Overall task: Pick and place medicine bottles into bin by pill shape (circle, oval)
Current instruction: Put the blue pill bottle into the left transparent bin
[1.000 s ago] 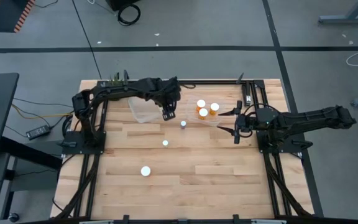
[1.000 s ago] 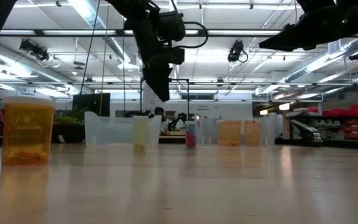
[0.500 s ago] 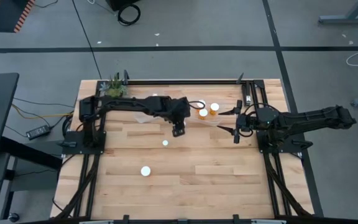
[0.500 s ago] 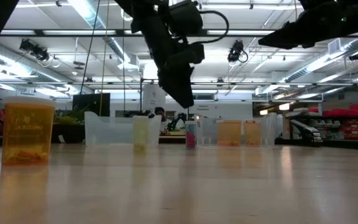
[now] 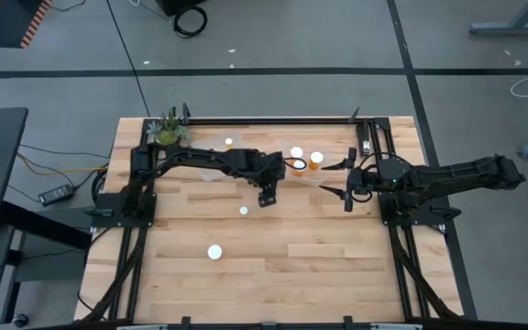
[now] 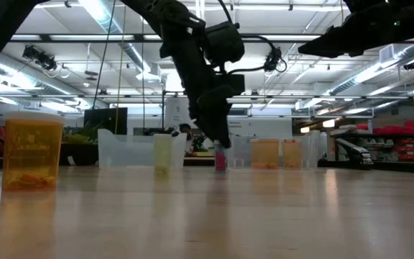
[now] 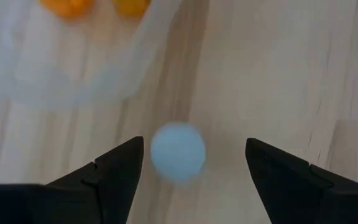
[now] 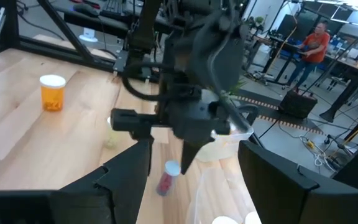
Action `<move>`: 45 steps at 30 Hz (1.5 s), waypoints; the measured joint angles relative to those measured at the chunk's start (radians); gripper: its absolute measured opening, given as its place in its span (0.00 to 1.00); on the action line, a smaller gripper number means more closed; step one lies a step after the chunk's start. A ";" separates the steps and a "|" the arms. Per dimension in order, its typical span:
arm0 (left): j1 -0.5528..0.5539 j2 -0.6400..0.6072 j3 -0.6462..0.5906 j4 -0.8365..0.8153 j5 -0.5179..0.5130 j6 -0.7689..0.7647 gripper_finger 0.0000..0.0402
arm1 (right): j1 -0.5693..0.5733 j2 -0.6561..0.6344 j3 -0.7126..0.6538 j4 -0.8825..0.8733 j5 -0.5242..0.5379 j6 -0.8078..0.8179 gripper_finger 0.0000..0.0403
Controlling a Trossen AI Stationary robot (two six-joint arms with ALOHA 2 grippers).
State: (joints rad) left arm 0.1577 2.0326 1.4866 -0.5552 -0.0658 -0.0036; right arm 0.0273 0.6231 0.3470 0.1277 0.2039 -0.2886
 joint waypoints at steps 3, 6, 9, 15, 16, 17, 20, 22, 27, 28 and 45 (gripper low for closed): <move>0.000 0.016 0.001 0.015 0.000 0.000 0.69 | 0.000 0.002 0.000 0.001 0.000 0.000 0.63; 0.000 0.024 0.001 0.013 0.000 0.000 0.64 | -0.001 0.005 0.000 0.000 0.000 0.000 0.63; 0.000 0.029 -0.001 -0.001 0.000 -0.006 0.57 | -0.001 0.007 0.000 0.003 0.000 0.000 0.63; 0.002 0.030 0.000 0.007 0.000 -0.006 0.40 | -0.001 0.008 0.000 0.003 0.000 0.000 0.63; 0.002 0.028 0.000 0.007 0.000 -0.004 0.38 | -0.001 0.008 0.000 0.003 0.000 0.000 0.63; 0.002 0.026 0.000 0.007 0.000 -0.004 0.35 | -0.001 0.008 0.000 0.002 0.000 0.000 0.63; 0.002 0.022 0.000 0.002 0.000 -0.002 0.29 | -0.001 0.008 0.000 0.003 0.000 0.000 0.63; 0.002 0.014 0.000 -0.016 0.000 0.001 0.28 | -0.001 0.008 0.000 0.003 0.000 0.000 0.63; 0.002 -0.027 0.000 -0.067 0.000 0.011 0.33 | -0.001 0.008 0.000 0.002 0.000 0.000 0.63; 0.002 -0.038 0.000 -0.093 -0.002 0.011 0.34 | -0.001 0.008 -0.001 0.002 0.000 0.000 0.63; 0.041 -0.334 0.001 -0.430 -0.116 -0.050 0.34 | -0.001 0.008 -0.001 0.009 0.000 0.000 0.63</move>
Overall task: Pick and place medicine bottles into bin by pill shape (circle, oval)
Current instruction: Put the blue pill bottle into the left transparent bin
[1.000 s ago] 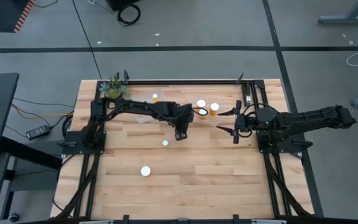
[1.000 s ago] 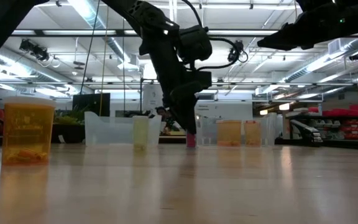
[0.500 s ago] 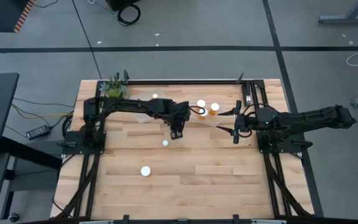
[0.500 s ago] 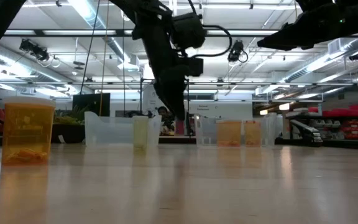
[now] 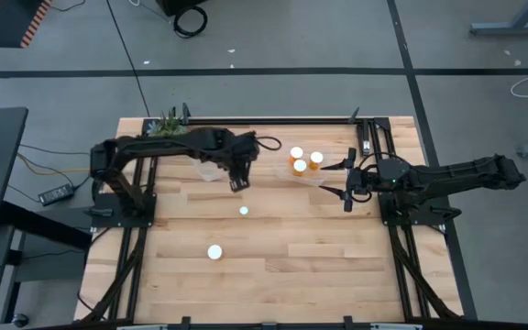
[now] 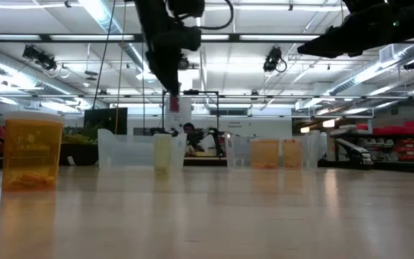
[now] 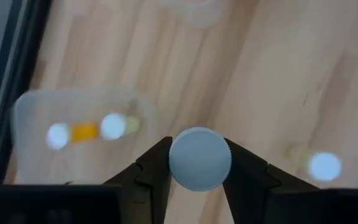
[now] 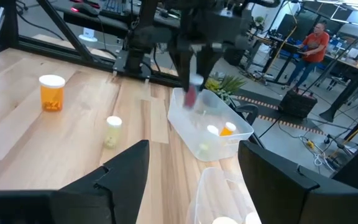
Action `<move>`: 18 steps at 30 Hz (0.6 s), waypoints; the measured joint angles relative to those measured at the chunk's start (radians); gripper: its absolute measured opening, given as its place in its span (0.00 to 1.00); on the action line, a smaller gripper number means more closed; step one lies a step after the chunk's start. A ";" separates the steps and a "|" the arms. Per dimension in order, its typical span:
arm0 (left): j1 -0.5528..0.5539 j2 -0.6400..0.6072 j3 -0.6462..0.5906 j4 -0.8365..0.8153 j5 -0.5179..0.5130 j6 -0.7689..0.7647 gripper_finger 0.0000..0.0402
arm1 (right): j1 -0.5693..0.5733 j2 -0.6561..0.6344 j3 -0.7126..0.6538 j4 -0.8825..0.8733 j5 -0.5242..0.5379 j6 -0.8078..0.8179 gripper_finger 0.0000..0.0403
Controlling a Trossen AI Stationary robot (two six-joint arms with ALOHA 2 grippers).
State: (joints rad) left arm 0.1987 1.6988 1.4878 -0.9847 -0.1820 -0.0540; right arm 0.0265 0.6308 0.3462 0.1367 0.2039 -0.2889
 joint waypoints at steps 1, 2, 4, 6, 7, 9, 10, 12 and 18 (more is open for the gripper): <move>0.008 -0.013 0.000 -0.029 -0.005 -0.005 0.34 | 0.000 0.000 0.000 0.000 0.000 0.000 0.63; 0.013 -0.022 0.000 -0.059 -0.007 -0.010 0.34 | 0.000 0.000 0.000 0.000 0.000 0.000 0.63; 0.027 -0.042 -0.005 -0.091 -0.018 -0.017 0.32 | 0.000 0.000 0.000 -0.003 0.000 0.000 0.63; 0.039 -0.062 -0.032 -0.100 -0.048 -0.020 0.30 | 0.000 0.000 0.000 -0.003 0.000 0.000 0.63; 0.048 -0.073 -0.057 -0.099 -0.060 -0.019 0.30 | 0.000 0.000 0.000 -0.005 0.000 0.000 0.63; 0.071 -0.087 -0.114 -0.096 -0.078 -0.016 0.29 | 0.000 0.000 0.000 -0.007 0.000 0.000 0.63; 0.084 -0.094 -0.144 -0.093 -0.084 -0.014 0.29 | 0.000 0.000 0.000 -0.007 0.000 0.000 0.63; 0.116 -0.108 -0.210 -0.077 -0.088 -0.004 0.31 | 0.000 0.000 0.000 -0.004 0.000 0.000 0.63; 0.242 -0.154 -0.403 0.094 -0.088 0.064 0.34 | 0.000 0.000 0.000 0.007 0.000 0.001 0.63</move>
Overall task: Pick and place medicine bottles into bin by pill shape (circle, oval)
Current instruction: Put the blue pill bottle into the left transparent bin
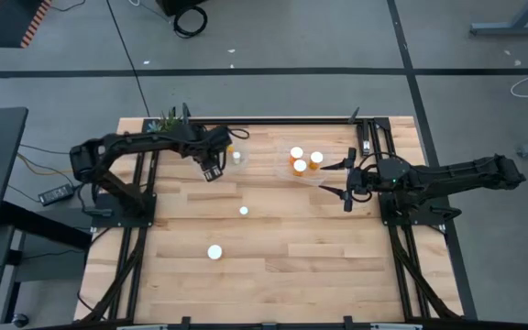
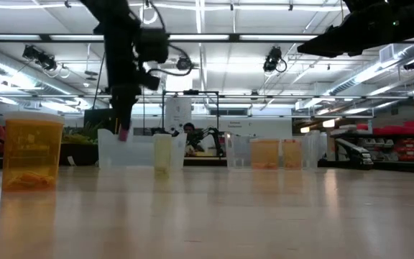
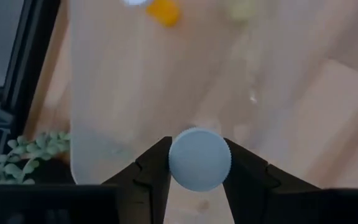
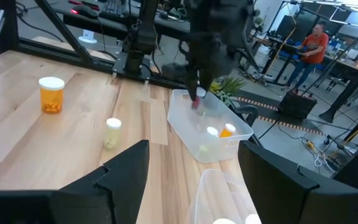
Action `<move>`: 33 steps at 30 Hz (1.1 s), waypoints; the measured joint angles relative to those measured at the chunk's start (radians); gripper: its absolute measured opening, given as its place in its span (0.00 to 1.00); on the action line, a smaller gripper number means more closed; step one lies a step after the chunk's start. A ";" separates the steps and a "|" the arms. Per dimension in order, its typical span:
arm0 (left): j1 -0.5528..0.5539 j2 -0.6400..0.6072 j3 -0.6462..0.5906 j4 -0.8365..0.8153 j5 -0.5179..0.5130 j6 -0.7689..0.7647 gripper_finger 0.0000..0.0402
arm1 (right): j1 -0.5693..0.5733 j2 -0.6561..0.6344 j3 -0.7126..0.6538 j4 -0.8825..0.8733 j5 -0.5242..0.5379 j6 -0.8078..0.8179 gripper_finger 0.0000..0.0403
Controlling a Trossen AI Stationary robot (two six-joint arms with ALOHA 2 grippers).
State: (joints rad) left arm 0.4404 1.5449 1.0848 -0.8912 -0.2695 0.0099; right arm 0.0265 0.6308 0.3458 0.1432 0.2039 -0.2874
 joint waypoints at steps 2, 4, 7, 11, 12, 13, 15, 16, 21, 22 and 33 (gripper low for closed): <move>0.046 -0.009 -0.054 0.068 0.004 0.021 0.34 | 0.000 0.000 0.000 0.000 0.000 0.000 0.63; 0.089 -0.009 -0.096 0.122 0.027 0.030 0.33 | 0.000 0.000 0.000 0.000 0.000 0.000 0.63; 0.148 -0.009 -0.142 0.195 0.087 0.041 0.31 | 0.000 0.000 0.000 0.001 0.000 0.000 0.63; 0.195 -0.009 -0.185 0.268 0.125 0.023 0.31 | 0.000 0.000 0.000 -0.001 0.000 0.002 0.63; 0.203 -0.009 -0.190 0.274 0.128 0.015 0.32 | 0.000 0.000 0.000 -0.001 0.000 0.002 0.63; 0.210 -0.009 -0.192 0.275 0.134 0.002 0.33 | 0.000 0.000 0.000 -0.001 0.000 0.002 0.63; 0.217 -0.008 -0.193 0.268 0.136 -0.012 0.34 | 0.000 0.000 0.000 -0.001 0.000 0.002 0.63; 0.219 -0.008 -0.193 0.271 0.136 -0.026 0.35 | 0.000 0.000 0.000 -0.001 0.000 0.002 0.63; 0.218 -0.008 -0.193 0.271 0.139 -0.059 0.35 | 0.000 0.000 0.000 -0.001 0.000 0.003 0.63; 0.218 -0.008 -0.193 0.271 0.139 -0.066 0.35 | 0.000 0.000 0.000 -0.001 0.000 0.003 0.63; 0.218 -0.008 -0.193 0.268 0.136 -0.072 0.47 | 0.000 0.000 0.000 -0.001 0.000 0.005 0.63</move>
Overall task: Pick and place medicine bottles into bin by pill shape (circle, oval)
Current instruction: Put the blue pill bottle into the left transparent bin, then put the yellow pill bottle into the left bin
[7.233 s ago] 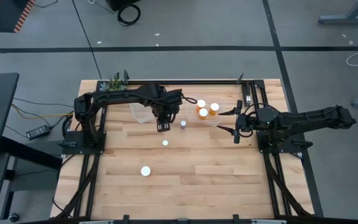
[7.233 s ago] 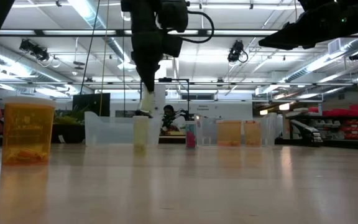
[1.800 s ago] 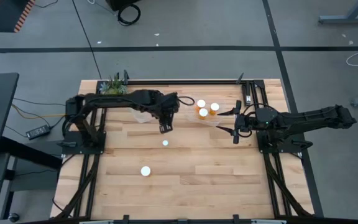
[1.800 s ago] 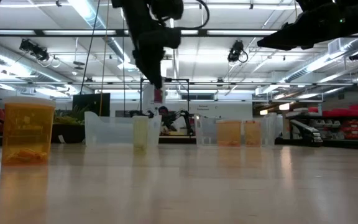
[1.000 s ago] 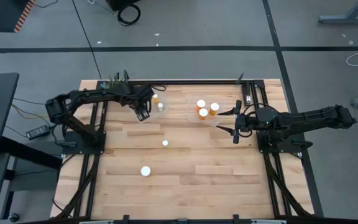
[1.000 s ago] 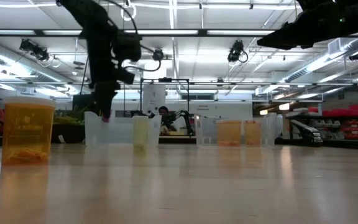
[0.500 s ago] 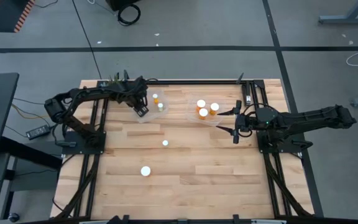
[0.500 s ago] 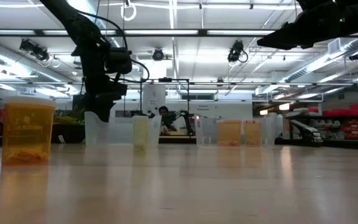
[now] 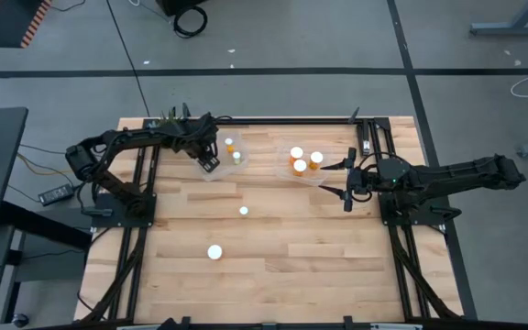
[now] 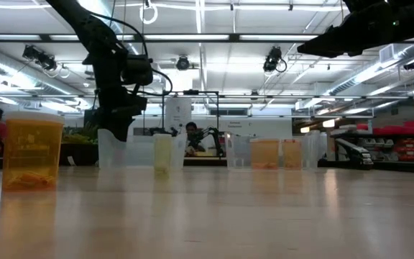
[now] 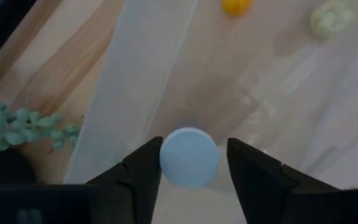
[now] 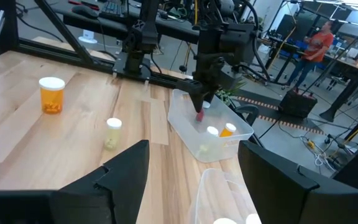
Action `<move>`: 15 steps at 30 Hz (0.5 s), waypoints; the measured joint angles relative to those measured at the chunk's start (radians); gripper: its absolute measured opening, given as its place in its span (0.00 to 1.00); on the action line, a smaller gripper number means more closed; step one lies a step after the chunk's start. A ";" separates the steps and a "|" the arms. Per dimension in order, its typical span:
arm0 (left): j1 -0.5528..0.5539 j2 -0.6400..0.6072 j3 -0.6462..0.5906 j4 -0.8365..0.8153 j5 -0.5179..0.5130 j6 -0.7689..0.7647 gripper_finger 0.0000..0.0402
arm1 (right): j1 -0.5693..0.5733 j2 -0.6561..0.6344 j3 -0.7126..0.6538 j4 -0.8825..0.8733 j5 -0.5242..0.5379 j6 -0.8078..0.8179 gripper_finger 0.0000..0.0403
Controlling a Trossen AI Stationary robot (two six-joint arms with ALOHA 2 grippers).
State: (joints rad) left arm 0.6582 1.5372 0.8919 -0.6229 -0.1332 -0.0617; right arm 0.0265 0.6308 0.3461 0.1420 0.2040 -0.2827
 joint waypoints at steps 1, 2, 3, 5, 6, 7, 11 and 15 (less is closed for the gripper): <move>0.000 0.000 0.003 -0.010 -0.001 0.002 0.49 | 0.000 0.000 0.000 0.000 0.000 0.000 0.63; 0.000 0.000 0.008 -0.024 -0.001 0.003 0.50 | 0.000 0.000 0.000 0.000 0.000 0.000 0.63; 0.000 0.000 0.017 -0.040 -0.003 0.004 0.52 | 0.000 0.000 0.000 0.000 0.000 0.000 0.63; 0.000 0.000 0.036 -0.065 -0.020 0.007 0.55 | 0.000 0.000 0.000 0.000 0.000 0.000 0.63; 0.000 0.000 0.046 -0.076 -0.025 0.008 0.56 | 0.000 0.000 0.000 0.000 0.000 -0.001 0.63; 0.000 0.000 0.057 -0.083 -0.027 0.008 0.57 | 0.000 0.000 0.000 0.000 0.000 -0.001 0.63; -0.016 0.000 0.106 -0.092 -0.031 0.037 0.61 | 0.000 0.000 0.000 0.000 0.000 0.000 0.63; -0.063 0.000 0.145 -0.092 -0.007 0.074 0.62 | 0.000 0.000 0.000 -0.001 0.000 -0.001 0.63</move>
State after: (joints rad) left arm 0.5951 1.5372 1.0371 -0.7148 -0.1402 0.0126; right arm 0.0265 0.6308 0.3460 0.1410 0.2043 -0.2838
